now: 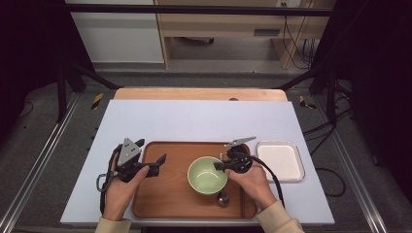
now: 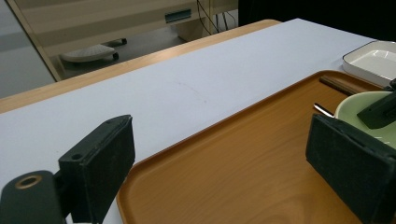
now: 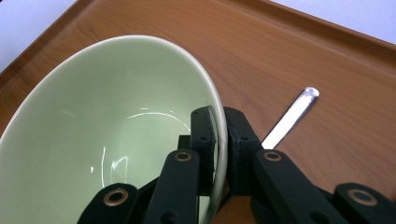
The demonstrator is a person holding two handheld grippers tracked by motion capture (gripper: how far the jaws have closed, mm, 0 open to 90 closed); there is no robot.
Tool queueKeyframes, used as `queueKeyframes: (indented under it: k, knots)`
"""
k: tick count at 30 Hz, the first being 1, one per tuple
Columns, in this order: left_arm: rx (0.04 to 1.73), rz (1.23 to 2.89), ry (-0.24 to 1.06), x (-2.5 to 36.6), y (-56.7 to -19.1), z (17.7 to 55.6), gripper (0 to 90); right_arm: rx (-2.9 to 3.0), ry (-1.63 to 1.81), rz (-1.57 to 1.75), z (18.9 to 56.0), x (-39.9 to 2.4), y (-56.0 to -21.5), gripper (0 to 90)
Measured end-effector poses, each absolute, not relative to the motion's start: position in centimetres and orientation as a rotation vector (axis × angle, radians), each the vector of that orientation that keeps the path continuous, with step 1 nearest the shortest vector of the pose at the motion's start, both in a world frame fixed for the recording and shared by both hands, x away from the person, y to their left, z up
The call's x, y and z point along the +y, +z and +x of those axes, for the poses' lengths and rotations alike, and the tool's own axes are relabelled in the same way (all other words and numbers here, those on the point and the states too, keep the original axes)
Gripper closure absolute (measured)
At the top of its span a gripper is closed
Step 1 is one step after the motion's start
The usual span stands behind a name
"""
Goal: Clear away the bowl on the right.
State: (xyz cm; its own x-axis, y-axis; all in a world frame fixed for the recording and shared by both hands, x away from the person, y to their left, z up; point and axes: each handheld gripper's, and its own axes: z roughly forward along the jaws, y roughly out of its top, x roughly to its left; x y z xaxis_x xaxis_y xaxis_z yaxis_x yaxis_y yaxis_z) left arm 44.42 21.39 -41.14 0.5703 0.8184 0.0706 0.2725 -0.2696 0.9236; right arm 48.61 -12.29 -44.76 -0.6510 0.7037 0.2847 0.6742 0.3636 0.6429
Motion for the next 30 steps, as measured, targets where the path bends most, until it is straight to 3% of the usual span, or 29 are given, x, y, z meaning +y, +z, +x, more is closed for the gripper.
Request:
queueKeyframes:
  k: [9,22,30]
  knots:
    - [0.892,1.826,0.686,21.2,-41.2,44.4,7.8,2.567,1.196,1.276,48.6,-12.4,-44.9,83.1]
    - [0.889,1.838,0.679,20.9,-41.5,44.5,7.6,2.471,1.204,1.148,47.6,-13.6,-43.2,42.4]
    - [0.893,1.84,0.676,21.0,-41.7,44.6,7.5,2.341,1.212,1.125,46.9,-15.2,-41.9,29.0]
